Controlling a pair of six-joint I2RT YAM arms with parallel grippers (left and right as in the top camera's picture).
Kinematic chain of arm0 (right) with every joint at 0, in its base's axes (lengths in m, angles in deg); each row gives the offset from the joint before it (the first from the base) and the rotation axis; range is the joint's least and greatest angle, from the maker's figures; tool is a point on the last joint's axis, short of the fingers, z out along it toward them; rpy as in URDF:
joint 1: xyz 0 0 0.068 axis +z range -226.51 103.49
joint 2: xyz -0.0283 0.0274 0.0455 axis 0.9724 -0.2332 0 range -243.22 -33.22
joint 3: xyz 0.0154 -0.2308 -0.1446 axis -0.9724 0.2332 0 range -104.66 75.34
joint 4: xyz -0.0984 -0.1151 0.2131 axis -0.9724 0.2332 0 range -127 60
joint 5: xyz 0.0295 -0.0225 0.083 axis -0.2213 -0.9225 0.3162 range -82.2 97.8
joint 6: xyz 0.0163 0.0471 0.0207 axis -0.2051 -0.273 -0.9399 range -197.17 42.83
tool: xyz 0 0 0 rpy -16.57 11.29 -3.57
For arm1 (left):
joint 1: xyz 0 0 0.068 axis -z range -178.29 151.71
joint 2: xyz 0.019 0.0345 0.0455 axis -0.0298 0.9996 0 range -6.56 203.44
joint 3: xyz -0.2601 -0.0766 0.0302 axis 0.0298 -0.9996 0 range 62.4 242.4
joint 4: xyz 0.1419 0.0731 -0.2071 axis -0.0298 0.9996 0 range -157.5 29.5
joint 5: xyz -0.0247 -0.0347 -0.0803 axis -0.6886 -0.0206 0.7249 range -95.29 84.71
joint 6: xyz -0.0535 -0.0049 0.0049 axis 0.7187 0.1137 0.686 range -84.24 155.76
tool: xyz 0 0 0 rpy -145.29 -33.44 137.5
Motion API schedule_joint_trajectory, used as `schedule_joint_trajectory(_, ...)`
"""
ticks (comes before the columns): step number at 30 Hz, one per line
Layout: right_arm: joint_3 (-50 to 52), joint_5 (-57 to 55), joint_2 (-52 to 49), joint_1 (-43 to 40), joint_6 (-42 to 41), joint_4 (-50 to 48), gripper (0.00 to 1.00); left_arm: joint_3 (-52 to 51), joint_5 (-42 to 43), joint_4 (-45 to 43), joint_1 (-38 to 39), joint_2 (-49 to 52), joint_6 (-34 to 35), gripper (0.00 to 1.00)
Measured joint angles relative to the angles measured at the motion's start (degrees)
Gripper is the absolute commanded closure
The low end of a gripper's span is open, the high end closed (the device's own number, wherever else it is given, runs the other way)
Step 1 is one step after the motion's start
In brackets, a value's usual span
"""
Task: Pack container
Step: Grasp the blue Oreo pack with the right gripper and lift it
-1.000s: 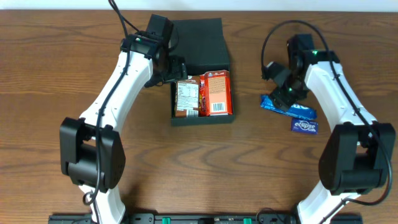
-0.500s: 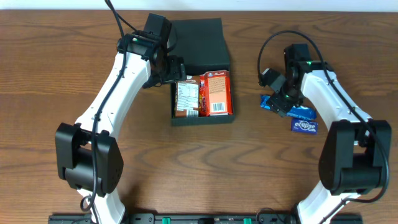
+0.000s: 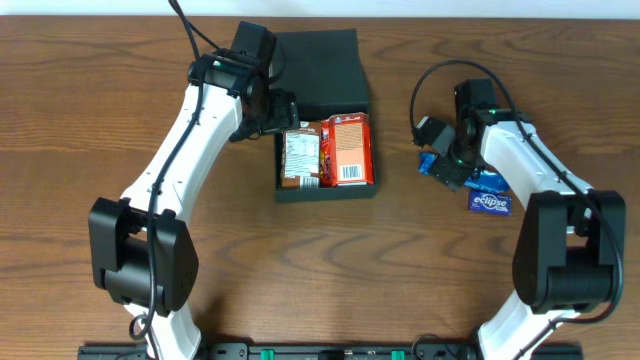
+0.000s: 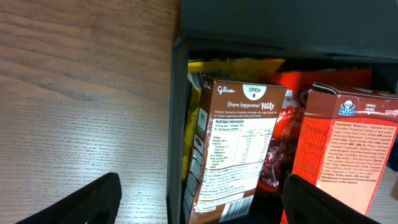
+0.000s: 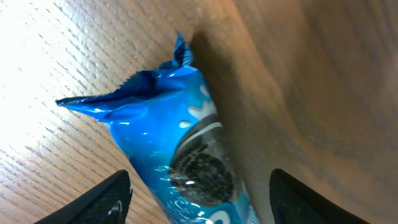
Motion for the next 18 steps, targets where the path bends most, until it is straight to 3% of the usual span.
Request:
schedule_joint_trajectory(13, 1.5, 1.9, 0.0, 0.0, 0.2, -2.8, 0.36, 0.0, 0.0, -0.4, 0.0, 0.0, 0.0, 0.16)
schedule_joint_trajectory(18, 1.5, 3.0, -0.4, 0.0, 0.3, -3.1, 0.47, 0.0, 0.0, -0.5, 0.0, 0.0, 0.0, 0.16)
